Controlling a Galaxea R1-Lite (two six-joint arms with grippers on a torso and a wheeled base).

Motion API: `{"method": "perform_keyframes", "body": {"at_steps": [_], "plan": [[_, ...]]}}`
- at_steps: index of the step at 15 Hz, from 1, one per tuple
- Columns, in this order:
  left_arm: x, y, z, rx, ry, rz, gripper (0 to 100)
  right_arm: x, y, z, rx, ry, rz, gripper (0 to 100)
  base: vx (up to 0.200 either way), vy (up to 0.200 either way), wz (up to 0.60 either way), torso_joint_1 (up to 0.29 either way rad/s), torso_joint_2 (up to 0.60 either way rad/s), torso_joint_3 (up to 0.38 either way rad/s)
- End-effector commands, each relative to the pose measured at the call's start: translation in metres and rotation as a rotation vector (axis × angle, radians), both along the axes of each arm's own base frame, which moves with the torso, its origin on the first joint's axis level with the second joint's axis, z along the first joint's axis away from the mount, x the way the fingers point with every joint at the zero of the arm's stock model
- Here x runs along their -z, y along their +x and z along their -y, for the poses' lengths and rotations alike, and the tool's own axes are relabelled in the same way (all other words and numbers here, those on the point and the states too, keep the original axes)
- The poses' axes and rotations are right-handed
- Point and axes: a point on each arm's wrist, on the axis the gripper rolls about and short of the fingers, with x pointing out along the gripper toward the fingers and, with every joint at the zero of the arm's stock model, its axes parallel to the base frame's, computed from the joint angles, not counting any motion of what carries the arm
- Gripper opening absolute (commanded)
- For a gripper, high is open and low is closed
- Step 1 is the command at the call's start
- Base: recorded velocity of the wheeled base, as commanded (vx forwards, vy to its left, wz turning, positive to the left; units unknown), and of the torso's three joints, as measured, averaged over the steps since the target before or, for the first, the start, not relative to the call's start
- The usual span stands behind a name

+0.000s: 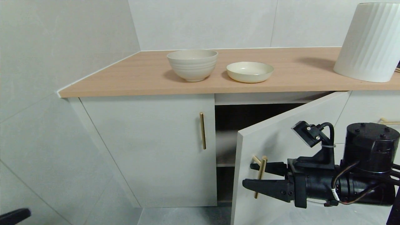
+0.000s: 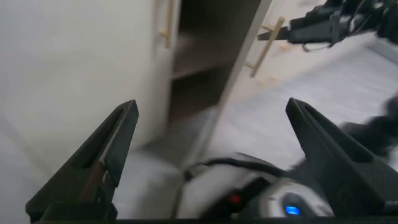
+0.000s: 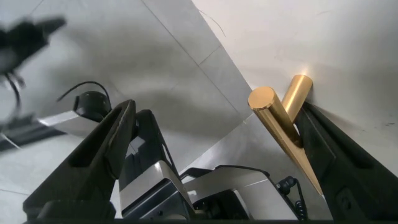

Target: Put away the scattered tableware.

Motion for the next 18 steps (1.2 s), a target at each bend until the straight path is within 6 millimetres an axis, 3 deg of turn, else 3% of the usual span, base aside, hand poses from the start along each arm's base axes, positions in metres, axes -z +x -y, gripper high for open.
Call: {"method": "perform_keyframes", "body": {"at_steps": [1, 3, 4, 5, 7, 11, 12, 16, 18], "plan": [[-0.015, 0.124, 0.020, 0.163, -0.022, -0.280, 100, -0.001, 0.000, 0.000, 0.000, 0.002, 0.003, 100, 0.000, 0.000, 0.00, 0.000, 0.00, 0.000], [0.006, 0.168, 0.046, 0.236, -0.024, -0.370, 100, -0.001, 0.000, 0.000, -0.001, 0.002, 0.005, 100, 0.000, 0.000, 0.00, 0.000, 0.00, 0.000], [0.008, 0.172, 0.049, 0.239, -0.027, -0.381, 100, -0.001, 0.000, 0.000, -0.001, 0.002, 0.005, 100, 0.000, 0.000, 0.00, 0.000, 0.00, 0.000], [0.034, 0.202, 0.076, 0.246, -0.052, -0.458, 100, -0.001, 0.000, 0.000, -0.001, 0.003, 0.006, 100, 0.000, 0.000, 0.00, 0.000, 0.00, 0.000], [0.055, 0.202, 0.099, 0.278, -0.054, -0.499, 100, 0.001, 0.000, 0.000, -0.001, -0.001, 0.001, 100, 0.000, 0.000, 0.00, 0.000, 0.00, 0.000], [0.086, 0.209, 0.120, 0.324, -0.028, -0.523, 100, 0.001, 0.000, 0.000, -0.002, -0.002, 0.001, 100, 0.000, 0.000, 0.00, 0.000, 0.00, 0.000], [0.091, 0.211, 0.122, 0.324, -0.024, -0.528, 0, 0.002, 0.000, -0.001, -0.002, -0.004, -0.001, 100, 0.000, 0.000, 0.00, 0.000, 0.00, 0.000], [0.092, 0.229, 0.132, 0.329, -0.053, -0.452, 0, 0.003, 0.001, -0.001, -0.002, -0.007, -0.005, 100, 0.000, 0.000, 0.00, 0.000, 0.00, 0.000], [0.094, 0.245, 0.157, 0.379, -0.071, -0.385, 0, 0.002, 0.000, -0.001, -0.002, -0.005, -0.002, 100, 0.000, 0.000, 0.00, 0.000, 0.00, 0.000]]}}
